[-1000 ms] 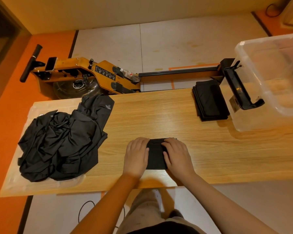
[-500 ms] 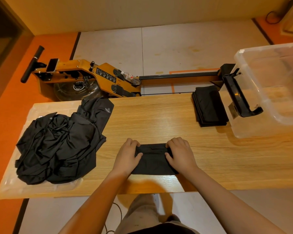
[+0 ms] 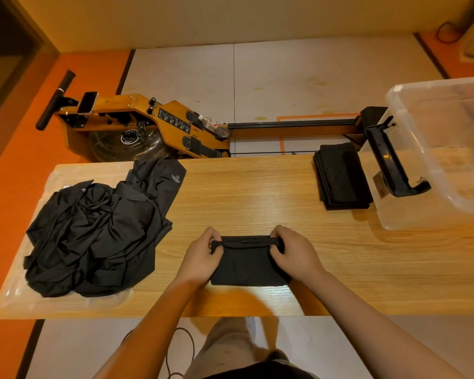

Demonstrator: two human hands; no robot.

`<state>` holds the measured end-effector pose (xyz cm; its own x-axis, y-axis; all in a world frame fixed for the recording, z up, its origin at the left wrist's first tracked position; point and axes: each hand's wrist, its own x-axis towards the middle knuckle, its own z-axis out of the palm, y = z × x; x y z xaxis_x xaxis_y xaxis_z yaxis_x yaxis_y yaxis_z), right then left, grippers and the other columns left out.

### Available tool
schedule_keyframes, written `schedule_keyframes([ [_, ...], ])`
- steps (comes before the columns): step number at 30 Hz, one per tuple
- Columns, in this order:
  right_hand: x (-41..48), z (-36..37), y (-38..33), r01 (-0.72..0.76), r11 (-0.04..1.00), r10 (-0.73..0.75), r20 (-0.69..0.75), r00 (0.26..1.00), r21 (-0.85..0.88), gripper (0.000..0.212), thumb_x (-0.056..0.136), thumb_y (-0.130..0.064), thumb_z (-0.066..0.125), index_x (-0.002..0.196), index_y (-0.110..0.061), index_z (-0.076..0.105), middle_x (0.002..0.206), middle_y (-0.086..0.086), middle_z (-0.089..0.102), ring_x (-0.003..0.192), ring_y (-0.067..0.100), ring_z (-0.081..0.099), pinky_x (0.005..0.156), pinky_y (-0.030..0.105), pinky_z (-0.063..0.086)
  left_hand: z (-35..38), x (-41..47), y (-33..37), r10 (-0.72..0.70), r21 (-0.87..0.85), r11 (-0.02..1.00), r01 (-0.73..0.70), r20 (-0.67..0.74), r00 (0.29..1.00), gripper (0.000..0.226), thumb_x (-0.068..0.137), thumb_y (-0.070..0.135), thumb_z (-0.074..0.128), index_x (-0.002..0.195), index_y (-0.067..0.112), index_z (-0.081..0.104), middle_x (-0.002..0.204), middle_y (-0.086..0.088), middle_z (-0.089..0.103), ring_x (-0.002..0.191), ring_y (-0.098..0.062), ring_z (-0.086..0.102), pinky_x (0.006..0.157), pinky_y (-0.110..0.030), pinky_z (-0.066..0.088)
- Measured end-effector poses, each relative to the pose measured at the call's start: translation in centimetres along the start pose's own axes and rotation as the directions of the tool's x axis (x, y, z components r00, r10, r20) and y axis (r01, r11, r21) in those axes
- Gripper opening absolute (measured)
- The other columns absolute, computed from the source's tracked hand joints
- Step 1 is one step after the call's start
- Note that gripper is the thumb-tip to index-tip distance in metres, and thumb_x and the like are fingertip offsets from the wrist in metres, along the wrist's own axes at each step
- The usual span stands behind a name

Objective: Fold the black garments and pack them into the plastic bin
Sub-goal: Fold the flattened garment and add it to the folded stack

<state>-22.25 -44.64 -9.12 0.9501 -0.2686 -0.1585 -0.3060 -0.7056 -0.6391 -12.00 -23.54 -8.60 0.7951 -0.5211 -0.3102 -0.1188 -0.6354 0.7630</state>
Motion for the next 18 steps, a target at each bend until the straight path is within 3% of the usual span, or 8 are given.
schedule_keyframes([
  [3, 1.1, 0.1, -0.6, -0.067, 0.997, 0.067, -0.012, 0.998, -0.045, 0.010, 0.089, -0.020, 0.054, 0.099, -0.017, 0.055, 0.087, -0.002, 0.062, 0.077, 0.017, 0.057, 0.059, 0.032, 0.044, 0.1, 0.6, 0.1, -0.043, 0.095, 0.994, 0.048, -0.047, 0.998, 0.008, 0.094, 0.013, 0.052, 0.094, 0.018, 0.047, 0.075, -0.006, 0.056, 0.068, -0.015, 0.052, 0.059, -0.033, 0.039],
  [6, 1.8, 1.2, -0.7, -0.113, 0.987, 0.111, -0.020, 0.994, -0.112, 0.020, 0.090, -0.018, 0.054, 0.110, -0.015, 0.054, 0.099, 0.001, 0.059, 0.091, 0.017, 0.054, 0.065, 0.032, 0.046, 0.7, 0.9, -0.1, -0.075, 0.182, 0.980, 0.086, -0.066, 0.995, 0.008, 0.093, 0.015, 0.051, 0.097, 0.019, 0.045, 0.079, -0.004, 0.058, 0.072, -0.016, 0.055, 0.063, -0.037, 0.046],
  [8, 1.7, 2.0, -0.7, -0.125, 0.979, 0.116, -0.067, 0.991, -0.159, 0.029, 0.087, -0.012, 0.056, 0.116, -0.013, 0.053, 0.106, 0.004, 0.056, 0.100, 0.020, 0.051, 0.069, 0.033, 0.048, 1.1, 1.1, -0.2, -0.081, 0.230, 0.968, 0.100, -0.089, 0.993, 0.015, 0.094, 0.018, 0.051, 0.103, 0.022, 0.039, 0.078, -0.003, 0.056, 0.070, -0.016, 0.055, 0.058, -0.035, 0.043],
  [11, 1.2, 2.8, -0.8, -0.102, 0.962, 0.059, -0.173, 0.983, -0.255, 0.038, 0.073, -0.003, 0.068, 0.109, -0.010, 0.059, 0.100, 0.008, 0.058, 0.092, 0.025, 0.055, 0.064, 0.033, 0.048, 1.7, 1.2, -0.4, -0.061, 0.280, 0.954, 0.104, -0.159, 0.985, 0.024, 0.094, 0.021, 0.053, 0.112, 0.020, 0.037, 0.082, 0.002, 0.052, 0.071, -0.016, 0.053, 0.055, -0.031, 0.038],
  [14, 0.5, 2.9, -1.3, -0.064, 0.953, -0.024, -0.283, 0.959, -0.295, 0.042, 0.069, -0.007, 0.075, 0.108, -0.011, 0.062, 0.104, 0.008, 0.061, 0.094, 0.025, 0.056, 0.075, 0.034, 0.048, 2.2, 0.9, -0.8, 0.130, 0.362, 0.932, -0.027, -0.265, 0.955, 0.016, 0.094, 0.020, 0.055, 0.106, 0.012, 0.049, 0.093, 0.004, 0.049, 0.081, -0.013, 0.049, 0.060, -0.028, 0.034],
  [18, -0.9, 4.1, -2.2, 0.133, 0.944, -0.215, -0.259, 0.942, -0.301, 0.030, 0.084, -0.016, 0.053, 0.112, -0.011, 0.062, 0.121, 0.010, 0.058, 0.117, 0.024, 0.048, 0.101, 0.034, 0.032, 4.0, -0.3, -1.0, 0.443, 0.485, 0.828, -0.281, -0.260, 0.858, 0.016, 0.091, 0.020, 0.041, 0.088, 0.013, 0.056, 0.085, -0.002, 0.055, 0.076, -0.018, 0.049, 0.065, -0.024, 0.032],
])
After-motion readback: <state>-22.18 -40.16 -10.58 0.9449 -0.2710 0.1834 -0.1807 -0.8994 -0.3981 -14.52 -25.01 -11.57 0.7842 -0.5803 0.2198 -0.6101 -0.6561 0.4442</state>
